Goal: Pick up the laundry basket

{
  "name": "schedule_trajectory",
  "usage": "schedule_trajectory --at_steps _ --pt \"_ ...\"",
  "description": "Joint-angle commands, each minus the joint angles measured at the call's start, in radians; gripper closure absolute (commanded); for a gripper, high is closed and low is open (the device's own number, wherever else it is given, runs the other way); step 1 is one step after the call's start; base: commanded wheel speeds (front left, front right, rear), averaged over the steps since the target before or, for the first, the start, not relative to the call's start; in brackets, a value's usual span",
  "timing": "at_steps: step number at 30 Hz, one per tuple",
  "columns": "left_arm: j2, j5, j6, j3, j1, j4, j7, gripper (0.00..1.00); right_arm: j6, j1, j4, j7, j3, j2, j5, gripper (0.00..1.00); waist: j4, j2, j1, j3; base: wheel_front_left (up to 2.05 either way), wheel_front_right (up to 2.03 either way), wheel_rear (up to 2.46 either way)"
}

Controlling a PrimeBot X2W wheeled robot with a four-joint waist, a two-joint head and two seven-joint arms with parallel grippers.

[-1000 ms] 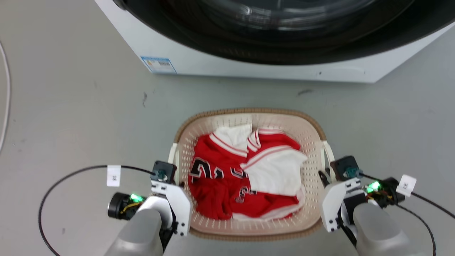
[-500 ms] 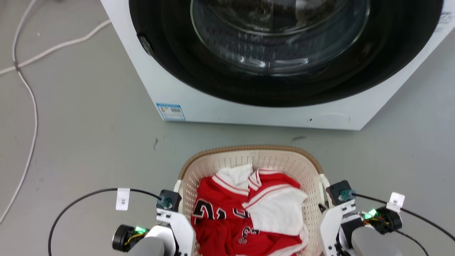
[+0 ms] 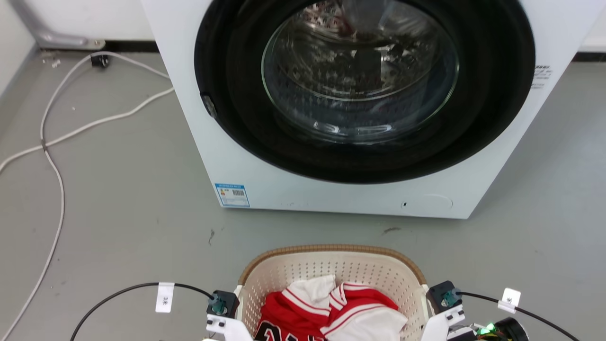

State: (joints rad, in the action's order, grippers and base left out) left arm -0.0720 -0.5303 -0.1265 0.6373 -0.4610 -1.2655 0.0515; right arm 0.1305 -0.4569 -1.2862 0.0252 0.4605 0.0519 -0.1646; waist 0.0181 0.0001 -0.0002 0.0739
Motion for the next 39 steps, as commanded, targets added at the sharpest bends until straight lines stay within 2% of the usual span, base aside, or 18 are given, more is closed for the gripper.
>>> schedule_trajectory --at_steps 1,20,39 --pt "-0.002 -0.003 -0.005 0.009 0.004 0.007 0.000 1.00 0.000 0.008 0.002 -0.004 0.014 -0.003 -0.008 1.00 -0.003 -0.0001 0.0002 -0.019 0.00 0.00 0.00" --pt "-0.024 -0.099 -0.004 0.100 0.058 0.003 0.026 1.00 0.000 0.071 -0.002 -0.061 0.135 0.026 -0.128 1.00 0.000 -0.0001 0.0002 -0.100 0.00 0.00 0.00" --pt "-0.038 -0.155 -0.004 0.160 0.044 -0.006 0.008 1.00 0.001 0.053 -0.003 -0.044 0.223 0.026 -0.203 1.00 -0.004 -0.0001 0.0002 -0.103 0.00 0.00 0.00"
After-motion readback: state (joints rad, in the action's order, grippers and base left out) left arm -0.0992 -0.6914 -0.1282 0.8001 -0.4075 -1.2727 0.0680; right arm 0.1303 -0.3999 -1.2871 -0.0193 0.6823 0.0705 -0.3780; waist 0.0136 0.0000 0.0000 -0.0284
